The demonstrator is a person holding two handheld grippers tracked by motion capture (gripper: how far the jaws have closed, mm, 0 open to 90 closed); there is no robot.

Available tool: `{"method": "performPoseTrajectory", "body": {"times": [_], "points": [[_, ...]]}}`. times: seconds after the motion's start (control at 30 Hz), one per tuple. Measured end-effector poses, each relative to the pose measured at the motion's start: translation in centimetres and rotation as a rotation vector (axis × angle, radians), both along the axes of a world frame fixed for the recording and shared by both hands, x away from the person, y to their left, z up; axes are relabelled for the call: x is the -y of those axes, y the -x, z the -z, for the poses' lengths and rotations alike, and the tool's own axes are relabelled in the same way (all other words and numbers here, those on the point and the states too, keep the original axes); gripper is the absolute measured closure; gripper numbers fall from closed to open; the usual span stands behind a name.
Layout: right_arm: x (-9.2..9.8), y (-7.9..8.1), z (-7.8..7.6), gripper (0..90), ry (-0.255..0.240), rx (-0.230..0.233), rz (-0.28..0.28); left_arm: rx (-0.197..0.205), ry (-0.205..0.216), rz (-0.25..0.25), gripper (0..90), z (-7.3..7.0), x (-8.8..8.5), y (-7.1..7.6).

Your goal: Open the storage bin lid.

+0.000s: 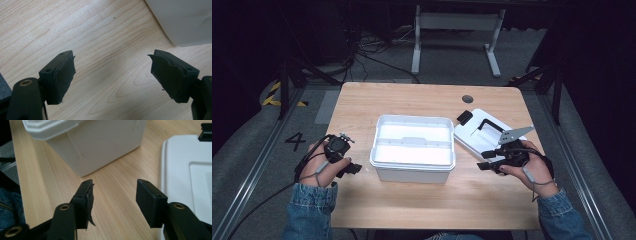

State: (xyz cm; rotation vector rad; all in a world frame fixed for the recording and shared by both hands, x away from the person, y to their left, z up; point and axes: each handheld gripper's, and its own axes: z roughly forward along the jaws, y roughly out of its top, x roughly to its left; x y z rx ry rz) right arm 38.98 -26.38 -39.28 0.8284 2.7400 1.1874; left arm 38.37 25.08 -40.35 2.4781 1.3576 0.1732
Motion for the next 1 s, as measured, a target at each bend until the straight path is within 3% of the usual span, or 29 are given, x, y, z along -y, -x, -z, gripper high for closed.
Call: {"method": "performPoseTrajectory", "body": {"times": [0.23,0.47,0.53,0.63,1.0], "points": [[-0.4,0.1,2.0,50.5,-0.019,-0.013,0.025,0.009,0.002,0.002,19.9,-0.1,-0.1,0.0],[-1.5,0.2,4.6,50.5,0.019,-0.029,0.018,0.005,0.005,-0.002,19.9,-0.1,-0.1,0.0],[-1.9,0.3,5.2,50.5,0.021,-0.015,0.022,0.019,-0.009,0.011,19.8,-0.1,-0.2,-0.1],[-2.6,0.6,6.4,50.4,-0.020,0.017,0.035,0.010,-0.001,0.010,19.8,-0.1,0.0,-0.2],[-3.4,0.9,8.6,47.0,-0.003,0.079,0.034,0.005,-0.005,0.018,19.8,-0.1,0.0,-0.3]]}}
